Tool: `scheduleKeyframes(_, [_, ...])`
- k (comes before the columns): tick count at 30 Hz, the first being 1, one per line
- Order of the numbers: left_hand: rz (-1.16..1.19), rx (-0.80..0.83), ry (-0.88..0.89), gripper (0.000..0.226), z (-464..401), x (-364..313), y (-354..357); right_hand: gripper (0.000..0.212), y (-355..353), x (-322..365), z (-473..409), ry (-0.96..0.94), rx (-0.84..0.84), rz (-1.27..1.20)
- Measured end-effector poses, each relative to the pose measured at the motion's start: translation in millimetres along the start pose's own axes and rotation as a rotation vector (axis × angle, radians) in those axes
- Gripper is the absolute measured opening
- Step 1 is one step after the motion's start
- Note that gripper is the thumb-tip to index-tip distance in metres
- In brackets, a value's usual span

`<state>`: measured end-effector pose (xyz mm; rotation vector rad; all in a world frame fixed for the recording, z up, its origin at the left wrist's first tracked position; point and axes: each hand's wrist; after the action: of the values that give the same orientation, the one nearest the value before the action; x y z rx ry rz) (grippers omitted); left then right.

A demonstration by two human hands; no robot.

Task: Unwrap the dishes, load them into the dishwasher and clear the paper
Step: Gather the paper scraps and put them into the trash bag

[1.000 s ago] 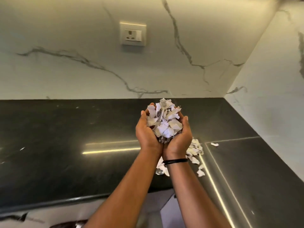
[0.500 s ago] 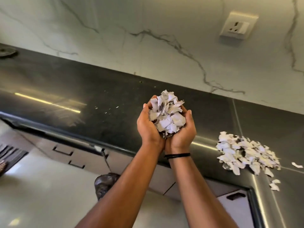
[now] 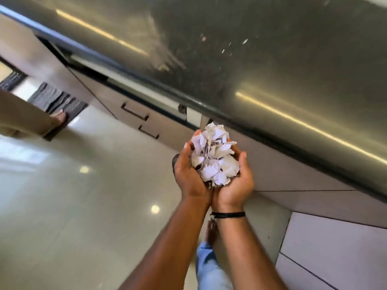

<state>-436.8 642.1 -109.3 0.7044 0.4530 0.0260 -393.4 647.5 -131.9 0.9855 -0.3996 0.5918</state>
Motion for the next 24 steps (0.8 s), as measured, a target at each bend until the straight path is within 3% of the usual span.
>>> scheduleKeyframes(4, [0.022,-0.076,-0.062,0.042,-41.6,24.7,-68.1,0.078,-63.6,-60.6,-27.3,0.021,-0.008,0.008])
scheduleKeyframes(6, [0.023,-0.171,-0.089,0.058,-85.4,46.5,-110.2,0.082,-110.0,-98.4,-60.2,0.106,-0.044,0.032])
scheduleKeyframes(8, [0.040,-0.274,-0.132,0.058,-120.3,70.4,-144.6,0.088,-146.6,-123.3,-78.9,0.214,-0.065,0.055])
scheduleKeyframes(12, [0.014,-0.384,-0.203,0.043,-177.2,109.3,-190.2,0.063,-196.6,-161.0,-130.2,0.311,-0.207,0.188])
scheduleKeyframes(15, [-0.040,-0.479,-0.227,0.036,-215.4,134.9,-221.4,0.048,-231.2,-185.7,-160.4,0.284,-0.357,0.308])
scheduleKeyframes(22, [-0.205,-0.536,-0.209,0.023,-275.6,180.1,-268.4,0.034,-272.2,-215.3,-208.7,0.258,-0.438,0.496])
scheduleKeyframes(24, [-0.273,-0.510,-0.228,0.031,-283.4,185.4,-276.3,0.035,-276.0,-217.4,-214.1,0.290,-0.428,0.543])
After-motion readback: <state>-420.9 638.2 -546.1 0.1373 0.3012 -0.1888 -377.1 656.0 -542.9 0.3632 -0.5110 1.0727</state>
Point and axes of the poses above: each hand's wrist, its own z-axis away from the middle knuckle, its own y-axis out of the palm, x = y × z, and after that the axes turned 1 degree about -y, right-handed
